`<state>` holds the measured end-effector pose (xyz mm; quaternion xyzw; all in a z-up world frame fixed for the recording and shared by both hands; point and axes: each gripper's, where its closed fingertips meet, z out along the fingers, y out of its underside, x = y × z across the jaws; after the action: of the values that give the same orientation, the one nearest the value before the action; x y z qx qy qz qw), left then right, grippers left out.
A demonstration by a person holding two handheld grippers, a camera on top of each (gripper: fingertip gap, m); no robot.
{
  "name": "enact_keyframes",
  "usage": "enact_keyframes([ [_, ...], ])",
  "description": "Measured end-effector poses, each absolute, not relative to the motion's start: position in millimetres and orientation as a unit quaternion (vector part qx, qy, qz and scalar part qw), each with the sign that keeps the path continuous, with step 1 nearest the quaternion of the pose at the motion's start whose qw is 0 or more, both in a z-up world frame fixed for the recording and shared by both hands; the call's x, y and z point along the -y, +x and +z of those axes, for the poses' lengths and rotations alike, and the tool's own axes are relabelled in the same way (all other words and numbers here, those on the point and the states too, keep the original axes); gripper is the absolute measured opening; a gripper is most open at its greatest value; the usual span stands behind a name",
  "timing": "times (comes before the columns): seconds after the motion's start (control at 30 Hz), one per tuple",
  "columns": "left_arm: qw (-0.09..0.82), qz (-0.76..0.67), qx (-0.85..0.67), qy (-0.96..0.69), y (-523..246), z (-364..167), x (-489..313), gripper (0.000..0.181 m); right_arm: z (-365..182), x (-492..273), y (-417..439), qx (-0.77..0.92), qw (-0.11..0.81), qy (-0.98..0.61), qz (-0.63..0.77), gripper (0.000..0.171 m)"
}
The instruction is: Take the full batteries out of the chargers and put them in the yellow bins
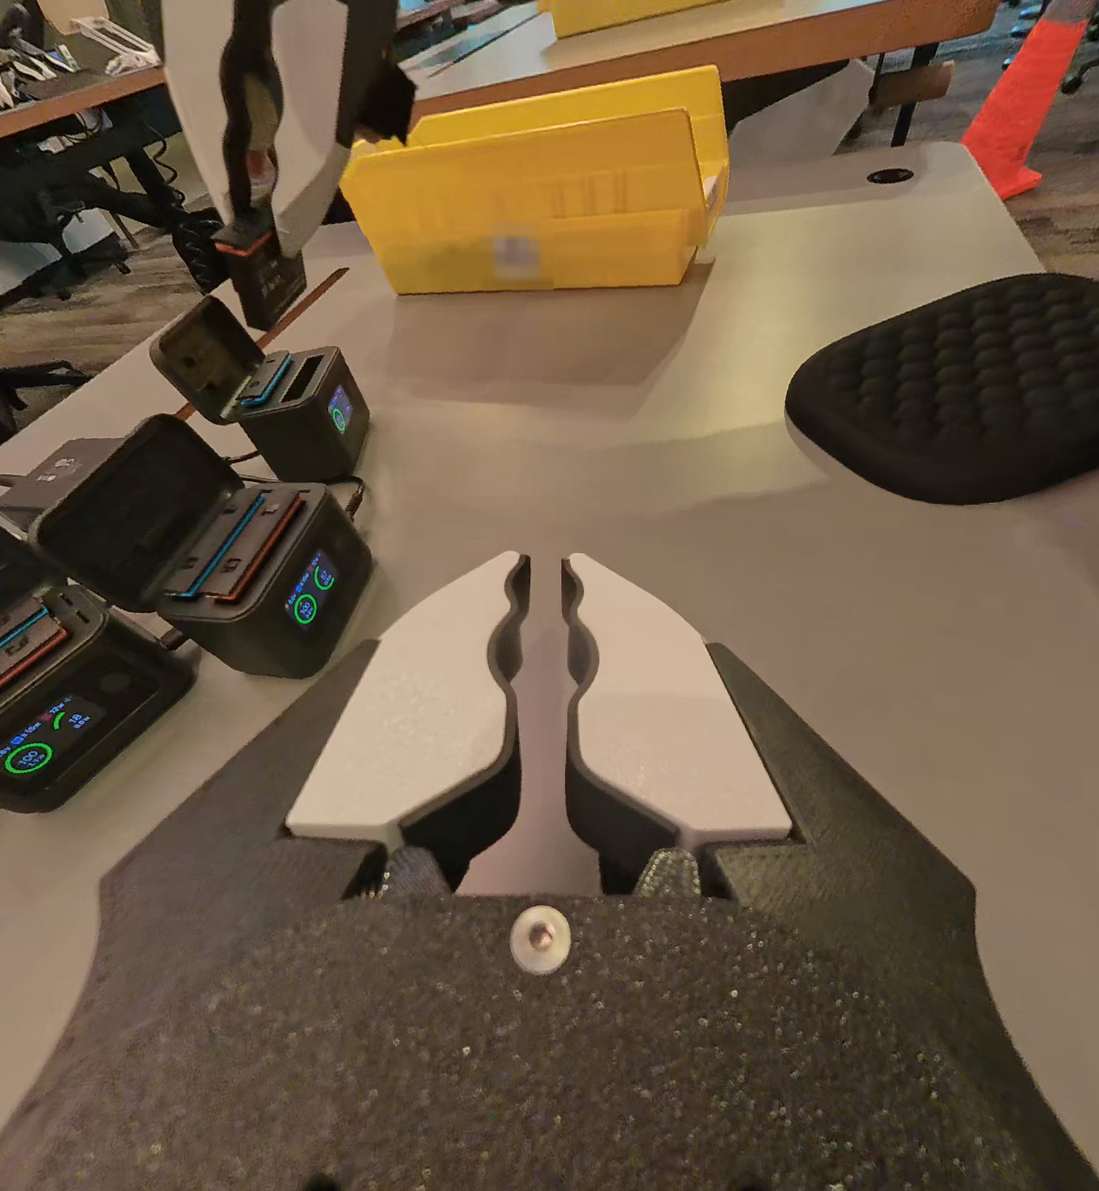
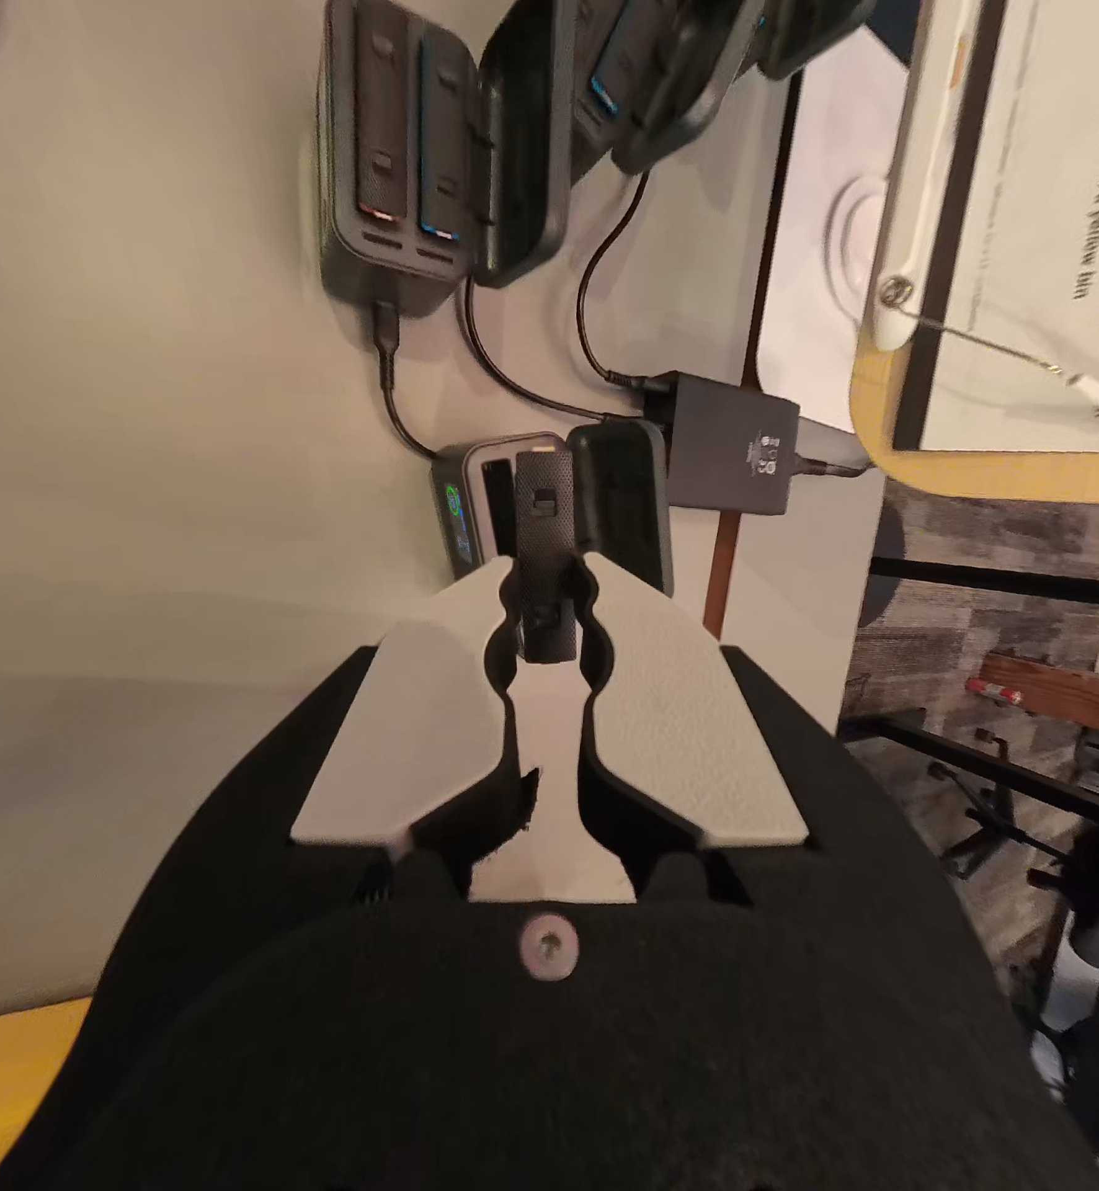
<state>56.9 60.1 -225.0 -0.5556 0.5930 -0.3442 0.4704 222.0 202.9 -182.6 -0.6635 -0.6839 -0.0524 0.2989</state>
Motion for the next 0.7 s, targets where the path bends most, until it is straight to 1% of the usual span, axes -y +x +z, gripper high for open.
enact_keyframes([
  [0.33,0.459,-0.352,-0.588,-0.565,55,-232,-65,0.005,-214,-211,219,0.719,0.218,-0.66,0.005,0.015],
  [0.7,0.455,-0.349,-0.592,-0.566,56,-235,-65,0.004,-229,-217,222,0.723,0.18,-0.667,0.016,0.015],
])
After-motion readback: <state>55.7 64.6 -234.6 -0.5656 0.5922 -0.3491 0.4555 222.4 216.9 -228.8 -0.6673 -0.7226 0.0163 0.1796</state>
